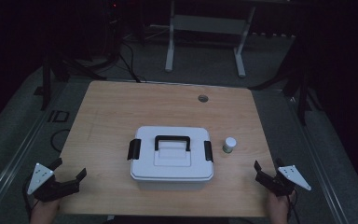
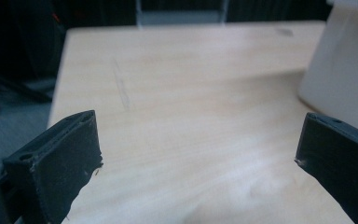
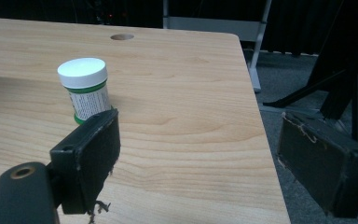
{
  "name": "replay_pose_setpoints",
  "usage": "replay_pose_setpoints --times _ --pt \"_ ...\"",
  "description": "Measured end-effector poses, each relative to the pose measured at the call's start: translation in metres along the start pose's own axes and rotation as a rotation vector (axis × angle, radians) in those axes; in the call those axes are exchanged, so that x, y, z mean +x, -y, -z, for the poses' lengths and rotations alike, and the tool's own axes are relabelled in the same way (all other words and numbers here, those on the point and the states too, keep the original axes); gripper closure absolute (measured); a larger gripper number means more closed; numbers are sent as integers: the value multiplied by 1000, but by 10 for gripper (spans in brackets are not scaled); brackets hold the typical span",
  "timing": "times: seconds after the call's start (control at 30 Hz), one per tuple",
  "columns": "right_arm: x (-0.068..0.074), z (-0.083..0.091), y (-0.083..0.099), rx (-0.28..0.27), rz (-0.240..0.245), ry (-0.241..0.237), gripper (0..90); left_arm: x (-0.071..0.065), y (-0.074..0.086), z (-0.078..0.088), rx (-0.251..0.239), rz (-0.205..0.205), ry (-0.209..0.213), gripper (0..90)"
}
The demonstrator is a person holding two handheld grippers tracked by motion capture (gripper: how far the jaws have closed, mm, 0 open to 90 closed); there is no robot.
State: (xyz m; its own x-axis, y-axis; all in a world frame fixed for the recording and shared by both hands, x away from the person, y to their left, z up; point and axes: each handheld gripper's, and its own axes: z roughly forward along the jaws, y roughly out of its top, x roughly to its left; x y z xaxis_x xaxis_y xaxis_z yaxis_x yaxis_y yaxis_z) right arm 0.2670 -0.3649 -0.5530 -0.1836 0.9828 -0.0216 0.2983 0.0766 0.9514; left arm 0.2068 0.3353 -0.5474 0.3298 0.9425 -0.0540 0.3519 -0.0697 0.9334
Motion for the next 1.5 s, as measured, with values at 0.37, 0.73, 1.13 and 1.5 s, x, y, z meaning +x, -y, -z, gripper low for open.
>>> replay_pose_setpoints --times 0.37,0.73,1.13,1.5 --pt "-1 0 0 -1 -7 -17 129 8 -20 -1 329 -79 84 0" --pt "-1 1 0 -8 -2 -27 130 5 -43 -5 702 -238 182 0" --pt "-1 2 0 -14 -3 -32 129 1 -64 -10 982 -353 209 0" --pt "-1 4 -1 -49 7 -56 133 1 -70 -24 1216 -406 259 0"
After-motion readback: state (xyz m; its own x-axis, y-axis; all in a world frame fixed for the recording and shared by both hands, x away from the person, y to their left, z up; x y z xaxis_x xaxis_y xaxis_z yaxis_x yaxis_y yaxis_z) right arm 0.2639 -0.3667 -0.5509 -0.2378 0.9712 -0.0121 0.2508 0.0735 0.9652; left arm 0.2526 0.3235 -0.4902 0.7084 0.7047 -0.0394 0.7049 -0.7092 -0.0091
